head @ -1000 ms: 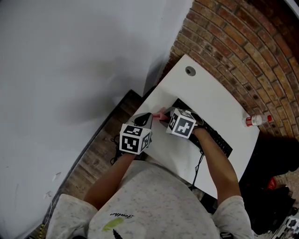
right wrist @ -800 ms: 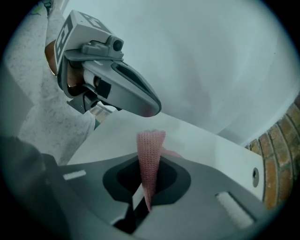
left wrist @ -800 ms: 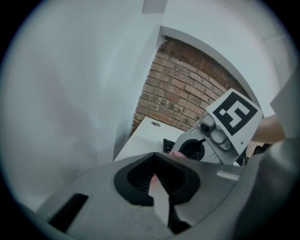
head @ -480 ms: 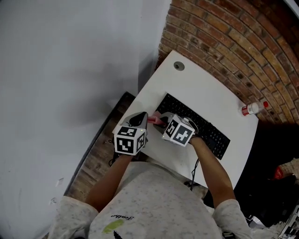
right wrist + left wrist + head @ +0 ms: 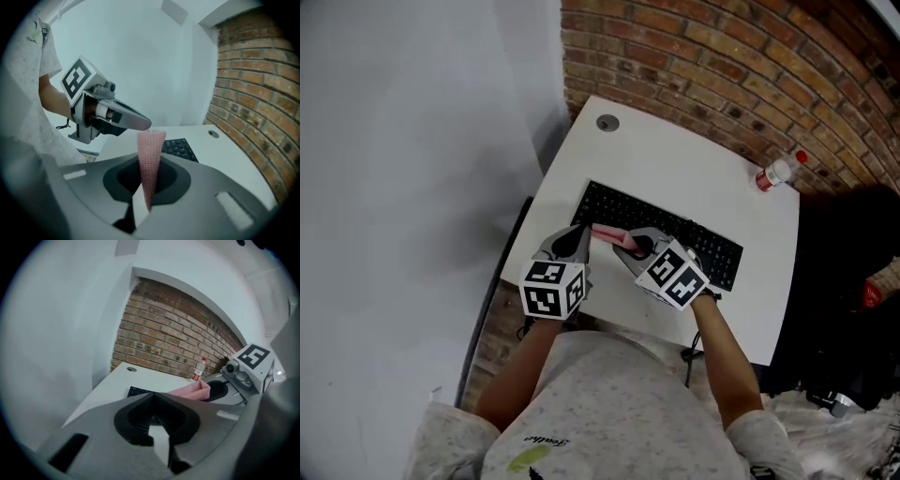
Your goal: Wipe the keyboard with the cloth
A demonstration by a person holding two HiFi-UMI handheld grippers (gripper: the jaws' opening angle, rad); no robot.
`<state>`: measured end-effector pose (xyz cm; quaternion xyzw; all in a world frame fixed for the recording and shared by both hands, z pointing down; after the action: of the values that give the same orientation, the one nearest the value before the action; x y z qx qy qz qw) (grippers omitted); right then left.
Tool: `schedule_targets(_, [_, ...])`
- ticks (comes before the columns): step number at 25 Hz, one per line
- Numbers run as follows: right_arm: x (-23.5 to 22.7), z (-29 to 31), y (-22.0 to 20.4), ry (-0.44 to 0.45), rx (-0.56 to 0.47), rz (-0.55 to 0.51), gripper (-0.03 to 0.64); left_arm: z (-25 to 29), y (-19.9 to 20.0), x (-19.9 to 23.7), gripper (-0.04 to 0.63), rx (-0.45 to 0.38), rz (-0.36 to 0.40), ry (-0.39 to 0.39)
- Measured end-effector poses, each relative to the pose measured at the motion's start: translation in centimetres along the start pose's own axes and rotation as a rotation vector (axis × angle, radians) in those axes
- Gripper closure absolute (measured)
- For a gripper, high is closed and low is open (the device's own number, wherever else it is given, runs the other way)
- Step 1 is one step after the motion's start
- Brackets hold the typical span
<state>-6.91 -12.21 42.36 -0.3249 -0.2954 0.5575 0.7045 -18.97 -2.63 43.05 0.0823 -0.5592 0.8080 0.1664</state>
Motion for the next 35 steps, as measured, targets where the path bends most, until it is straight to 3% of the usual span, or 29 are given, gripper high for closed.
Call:
schedule_targets(12, [0.5,-12.7,-5.4,-0.415,-0.217,0.247,0.592,2.4,-0.4,-9.0,0.600,0.006,0.118,-0.193])
schedule_targets(19, [2.0,-17.4,-8.6,-0.621,-0.367,0.430,0.592,2.4,-1.5,-12.6,0.600,0.023,0.192,-0.257])
schedule_targets(26, [3.6,-19.0,-10.3,-0.684,-0.410,0.479,0.592,1.8,-2.2,-14.2,0.600,0.039,0.221,-0.283])
schedule_targets(35, [4.1,-20.3,-11.5,-0.700,-0.420,0.483,0.592,1.6,-3.2,-15.9,0.599,0.060,0.239,-0.299])
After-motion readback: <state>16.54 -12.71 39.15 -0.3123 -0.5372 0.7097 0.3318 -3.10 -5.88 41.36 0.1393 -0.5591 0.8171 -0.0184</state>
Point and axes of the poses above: the fingertips, and each gripper's own axes: z forward along the fingers, x to its left, y out of its top, the point moved 9 cm from there along -z, backward along the fingers, and after that the axes turned 3 degrees about -x, right-handed, at the moved point
